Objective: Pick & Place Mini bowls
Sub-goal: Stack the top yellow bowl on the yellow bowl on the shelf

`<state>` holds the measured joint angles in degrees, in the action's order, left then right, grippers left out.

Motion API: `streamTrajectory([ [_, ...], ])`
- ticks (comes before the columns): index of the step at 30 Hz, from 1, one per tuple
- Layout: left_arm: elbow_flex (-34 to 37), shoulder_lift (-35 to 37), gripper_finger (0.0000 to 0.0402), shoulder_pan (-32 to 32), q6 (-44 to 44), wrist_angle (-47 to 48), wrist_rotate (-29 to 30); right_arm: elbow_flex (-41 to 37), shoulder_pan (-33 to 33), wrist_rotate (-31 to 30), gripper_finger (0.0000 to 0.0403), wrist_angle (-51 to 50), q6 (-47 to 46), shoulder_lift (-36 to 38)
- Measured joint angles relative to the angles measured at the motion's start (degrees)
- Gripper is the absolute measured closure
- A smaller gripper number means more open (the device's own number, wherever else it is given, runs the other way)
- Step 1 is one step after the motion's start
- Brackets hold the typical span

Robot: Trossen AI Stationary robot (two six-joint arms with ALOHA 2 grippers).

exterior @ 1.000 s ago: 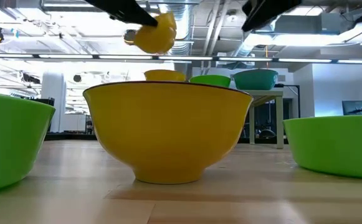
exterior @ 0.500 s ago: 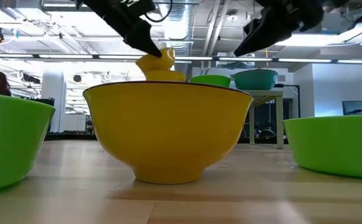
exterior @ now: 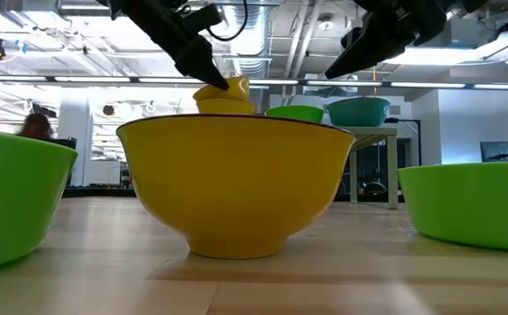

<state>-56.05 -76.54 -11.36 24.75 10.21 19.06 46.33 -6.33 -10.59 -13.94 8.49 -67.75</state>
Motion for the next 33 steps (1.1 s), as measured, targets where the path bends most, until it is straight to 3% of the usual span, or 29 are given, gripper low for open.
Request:
streamTrajectory([
  [27,0.07,-0.09,0.0312,0.96,2.06,-4.96,-1.48,0.00,0.09,0.02,0.0301,0.93,2.56,0.00],
  [29,0.07,1.30,0.0311,2.00,2.06,-4.68,0.51,0.00,0.09,0.02,0.0301,0.93,2.56,0.00],
  [33,0.07,6.09,0.0314,4.88,2.06,-0.62,9.82,0.00,-0.03,0.02,0.0301,0.93,2.50,0.00],
])
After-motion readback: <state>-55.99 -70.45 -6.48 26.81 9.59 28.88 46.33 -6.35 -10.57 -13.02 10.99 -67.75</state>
